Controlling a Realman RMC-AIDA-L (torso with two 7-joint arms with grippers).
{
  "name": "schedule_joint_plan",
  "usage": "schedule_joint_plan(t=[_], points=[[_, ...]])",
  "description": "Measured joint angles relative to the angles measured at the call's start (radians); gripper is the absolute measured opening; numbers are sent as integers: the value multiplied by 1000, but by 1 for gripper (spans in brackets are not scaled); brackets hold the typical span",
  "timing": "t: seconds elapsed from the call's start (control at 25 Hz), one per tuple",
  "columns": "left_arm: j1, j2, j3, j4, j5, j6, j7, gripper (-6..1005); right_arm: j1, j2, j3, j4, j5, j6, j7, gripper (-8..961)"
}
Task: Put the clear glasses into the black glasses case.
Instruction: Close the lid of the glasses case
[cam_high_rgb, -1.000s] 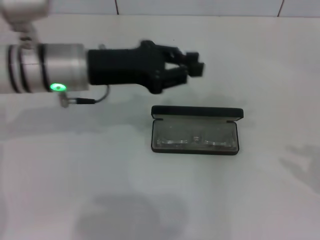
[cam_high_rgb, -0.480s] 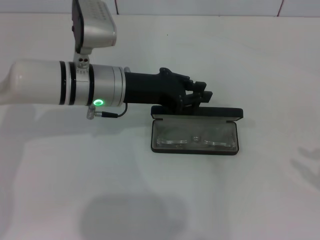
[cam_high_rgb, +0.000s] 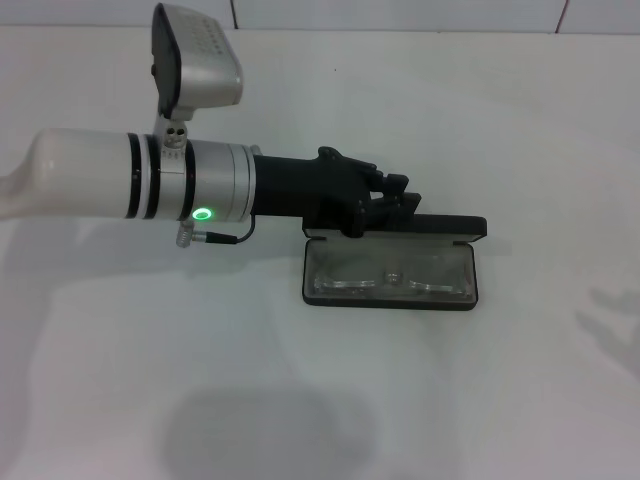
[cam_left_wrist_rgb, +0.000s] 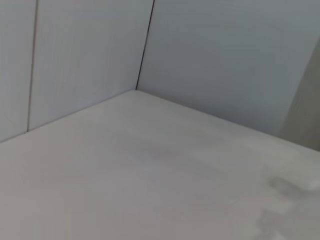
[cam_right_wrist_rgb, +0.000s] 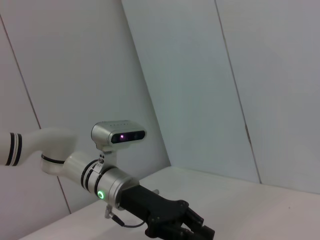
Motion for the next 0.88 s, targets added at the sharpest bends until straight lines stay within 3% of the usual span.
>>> schedule_joint_plan(t=[0.4, 0.88], points=[[-22, 1, 58, -33, -3, -25, 1, 277, 15, 0, 2, 51, 0, 4, -32, 374], [-5, 0, 96, -34, -6, -10, 1, 285, 24, 0, 1, 81, -14, 11, -47, 388]])
